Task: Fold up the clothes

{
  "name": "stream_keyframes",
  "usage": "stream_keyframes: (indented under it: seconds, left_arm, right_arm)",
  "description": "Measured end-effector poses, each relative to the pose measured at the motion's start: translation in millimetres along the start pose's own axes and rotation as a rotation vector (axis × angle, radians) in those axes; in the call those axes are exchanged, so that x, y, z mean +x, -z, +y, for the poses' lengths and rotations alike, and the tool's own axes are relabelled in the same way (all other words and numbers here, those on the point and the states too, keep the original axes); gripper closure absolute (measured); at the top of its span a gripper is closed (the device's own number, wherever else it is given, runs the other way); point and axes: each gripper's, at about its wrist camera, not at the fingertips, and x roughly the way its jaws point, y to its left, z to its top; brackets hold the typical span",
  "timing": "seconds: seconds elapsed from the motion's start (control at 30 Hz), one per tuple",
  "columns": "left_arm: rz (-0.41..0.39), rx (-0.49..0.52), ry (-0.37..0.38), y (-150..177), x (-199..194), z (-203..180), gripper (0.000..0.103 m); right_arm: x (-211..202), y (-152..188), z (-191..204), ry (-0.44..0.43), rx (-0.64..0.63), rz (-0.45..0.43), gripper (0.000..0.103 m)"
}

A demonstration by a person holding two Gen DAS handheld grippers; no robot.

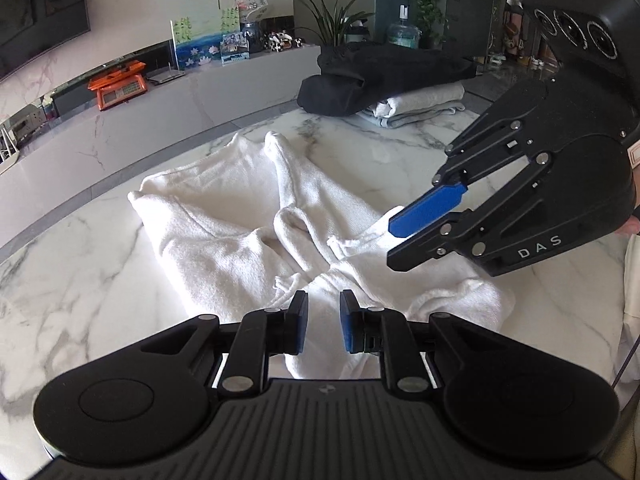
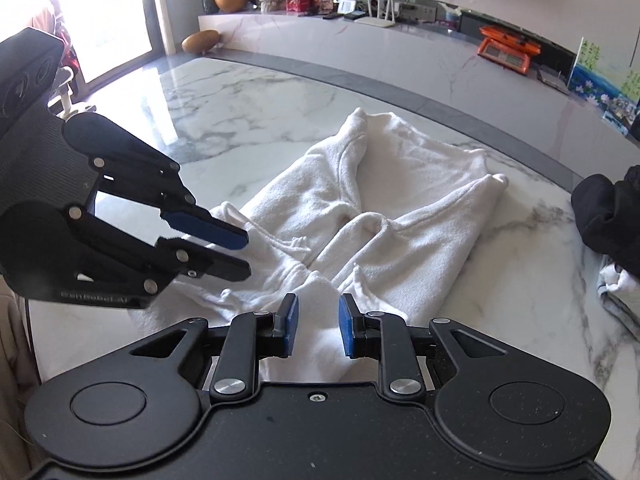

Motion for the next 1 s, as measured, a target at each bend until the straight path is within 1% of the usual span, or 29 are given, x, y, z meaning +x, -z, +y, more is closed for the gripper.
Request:
stream_keyframes:
  seconds: [0.13,0.2,0.33,0.4,0.5,0.57,0.73,0.83,1.0]
  left_arm:
    - [0.007,-0.033,-0.029,17.9,-8.8,-12.3,0.087]
    - [0.022,-0.048,-0.035,25.8,-6.2,-16.2,0.087]
    - [0.04,-0.065,-0.078,39.7,1.2,-19.7,0.087]
    - [0.033,-0.097,-0.079,43.2,2.9,-17.9,0.087]
    - [0.039,-0.114,-0.089,44.3,2.8,-19.0,0.088]
    - [0.049,-0.115,-0.085,45.1,1.2,-21.9,0.088]
    - [0.083,-0.128,-0.039,54.4,-13.8,-34.7,0.088]
    - [0.106,-0.116,-0.033,62.0,-24.9,-48.8,0.088]
    - [0.137,-0.132,-0.014,72.6,-39.3,-62.7,0.088]
  right_arm:
    - [-1.9,14.6,10.1,0.029,0.049,-0.013,0.082]
    - [-1.4,22.6,14.1,0.043,0.083,-0.028,0.082]
    - [8.5,36.0,18.5,0.062,0.118,-0.026,0.082]
    - [14.5,41.8,17.5,0.061,0.139,-0.028,0.081]
    - [16.9,48.1,15.3,0.058,0.163,-0.06,0.081]
    - [16.4,49.4,17.1,0.061,0.163,-0.053,0.081]
    - [6.7,58.9,23.0,0.049,0.171,-0.026,0.081]
    - [-0.3,65.7,29.1,0.043,0.17,-0.009,0.081]
    - [-15.2,80.1,43.9,0.023,0.156,0.028,0.081]
